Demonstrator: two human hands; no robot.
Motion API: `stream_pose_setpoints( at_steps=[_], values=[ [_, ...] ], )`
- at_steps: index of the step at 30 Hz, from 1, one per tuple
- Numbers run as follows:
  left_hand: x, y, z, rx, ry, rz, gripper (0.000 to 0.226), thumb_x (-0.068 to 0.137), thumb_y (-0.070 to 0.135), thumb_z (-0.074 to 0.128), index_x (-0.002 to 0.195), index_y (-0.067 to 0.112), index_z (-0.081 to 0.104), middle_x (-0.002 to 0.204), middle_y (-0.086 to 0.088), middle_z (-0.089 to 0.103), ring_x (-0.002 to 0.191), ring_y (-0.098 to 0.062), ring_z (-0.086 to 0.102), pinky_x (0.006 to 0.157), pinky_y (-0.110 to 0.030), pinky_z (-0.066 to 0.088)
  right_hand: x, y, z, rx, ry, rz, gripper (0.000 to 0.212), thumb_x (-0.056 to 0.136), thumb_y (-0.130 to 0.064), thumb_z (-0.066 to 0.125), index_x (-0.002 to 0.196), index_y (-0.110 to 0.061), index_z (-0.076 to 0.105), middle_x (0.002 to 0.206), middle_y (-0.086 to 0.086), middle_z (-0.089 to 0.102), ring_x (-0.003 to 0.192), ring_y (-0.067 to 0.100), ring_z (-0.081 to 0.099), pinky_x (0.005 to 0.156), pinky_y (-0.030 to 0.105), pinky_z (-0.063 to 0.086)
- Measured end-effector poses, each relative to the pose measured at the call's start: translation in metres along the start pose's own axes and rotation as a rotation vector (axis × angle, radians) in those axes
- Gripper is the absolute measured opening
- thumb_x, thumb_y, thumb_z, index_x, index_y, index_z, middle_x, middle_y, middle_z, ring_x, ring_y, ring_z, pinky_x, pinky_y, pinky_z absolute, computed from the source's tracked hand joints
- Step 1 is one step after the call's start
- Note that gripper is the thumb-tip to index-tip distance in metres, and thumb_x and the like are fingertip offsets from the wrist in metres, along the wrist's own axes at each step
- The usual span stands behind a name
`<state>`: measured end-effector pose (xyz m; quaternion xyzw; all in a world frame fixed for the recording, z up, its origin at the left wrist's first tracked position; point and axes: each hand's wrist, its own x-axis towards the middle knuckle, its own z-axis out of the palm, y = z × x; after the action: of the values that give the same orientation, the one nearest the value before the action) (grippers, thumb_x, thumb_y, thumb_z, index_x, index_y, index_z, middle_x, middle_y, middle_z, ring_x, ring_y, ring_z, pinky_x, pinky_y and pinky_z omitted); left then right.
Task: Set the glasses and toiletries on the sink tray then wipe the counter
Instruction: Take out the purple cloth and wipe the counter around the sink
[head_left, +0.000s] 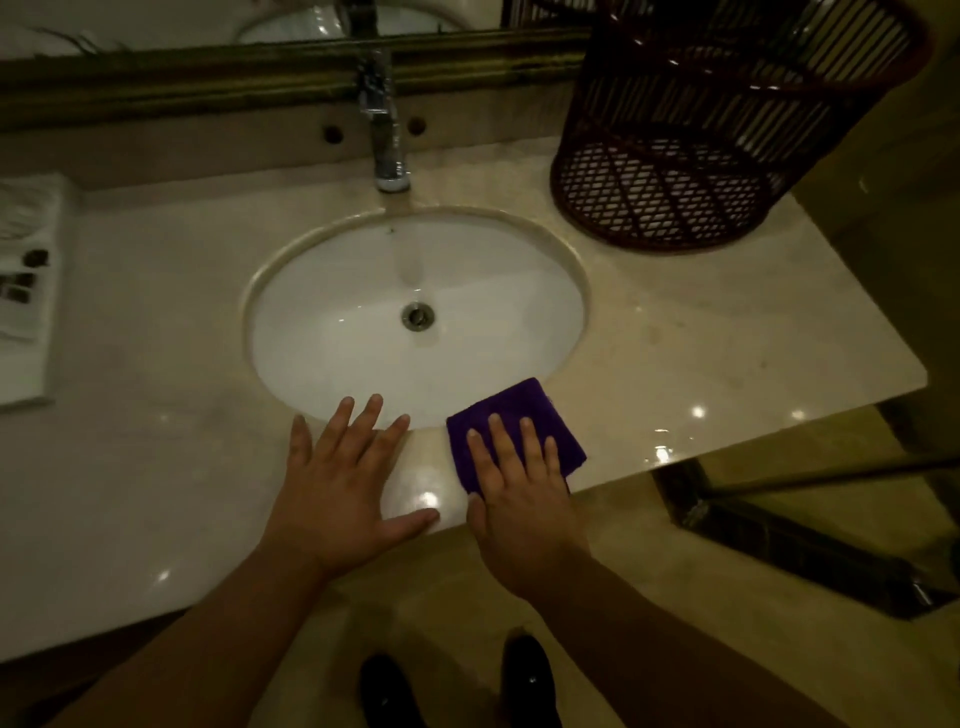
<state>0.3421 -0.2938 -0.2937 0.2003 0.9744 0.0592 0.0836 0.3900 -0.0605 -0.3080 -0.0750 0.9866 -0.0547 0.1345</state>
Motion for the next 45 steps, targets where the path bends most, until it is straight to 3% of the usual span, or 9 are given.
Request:
stream_pose_setpoints(
  at_steps=[8, 16, 23, 36, 45],
  values=[
    [-0.040, -0.056, 0.005, -0.007, -0.058, -0.100, 0.109, 0.076, 0.097, 0.026, 0.161, 0.031, 0.016, 0.169, -0.003, 0.000, 0.155, -0.025, -0.005, 0.118, -0.066, -0.002, 0.021, -0.061, 0.001, -0.011, -0.008, -0.128, 0.068, 0.103, -0.047, 0.024, 0.162, -0.023, 0.000, 0.170, 0.008, -0.001, 0.154, 0.037, -0.012, 0.122, 0.058, -0.004],
    [-0.027, -0.041, 0.002, -0.008, -0.018, -0.062, 0.107, 0.078, 0.095, 0.032, 0.160, 0.027, 0.024, 0.169, -0.007, 0.012, 0.155, -0.030, 0.007, 0.116, -0.070, 0.007, 0.023, -0.053, -0.006, 0.013, -0.044, -0.174, 0.068, 0.103, -0.048, 0.022, 0.162, -0.027, -0.004, 0.171, 0.004, -0.004, 0.155, 0.031, -0.015, 0.124, 0.055, -0.002],
    [0.017, 0.021, 0.000, -0.044, 0.024, 0.019, 0.107, 0.077, 0.095, 0.034, 0.160, 0.028, 0.025, 0.168, -0.007, 0.015, 0.154, -0.031, 0.010, 0.117, -0.069, 0.008, 0.016, -0.001, -0.012, -0.010, -0.050, -0.221, 0.067, 0.102, -0.052, 0.015, 0.162, -0.028, -0.005, 0.171, 0.002, -0.007, 0.155, 0.027, -0.015, 0.123, 0.050, -0.009],
    [0.093, 0.136, 0.024, -0.069, 0.014, 0.101, 0.107, 0.078, 0.095, 0.032, 0.161, 0.029, 0.020, 0.169, -0.005, 0.012, 0.155, -0.030, 0.006, 0.117, -0.069, 0.005, 0.004, 0.145, -0.028, 0.029, 0.012, -0.111, 0.066, 0.103, -0.044, 0.029, 0.163, -0.027, 0.009, 0.171, 0.004, 0.012, 0.157, 0.027, 0.002, 0.125, 0.050, 0.004],
    [0.155, 0.202, 0.033, -0.059, 0.029, 0.116, 0.110, 0.075, 0.097, 0.033, 0.162, 0.031, 0.014, 0.169, -0.005, 0.010, 0.155, -0.031, 0.004, 0.118, -0.068, 0.006, 0.006, 0.228, -0.041, 0.034, 0.030, -0.044, 0.066, 0.103, -0.046, 0.027, 0.163, -0.028, 0.007, 0.171, 0.003, 0.007, 0.157, 0.026, -0.002, 0.126, 0.050, 0.006]
  ],
)
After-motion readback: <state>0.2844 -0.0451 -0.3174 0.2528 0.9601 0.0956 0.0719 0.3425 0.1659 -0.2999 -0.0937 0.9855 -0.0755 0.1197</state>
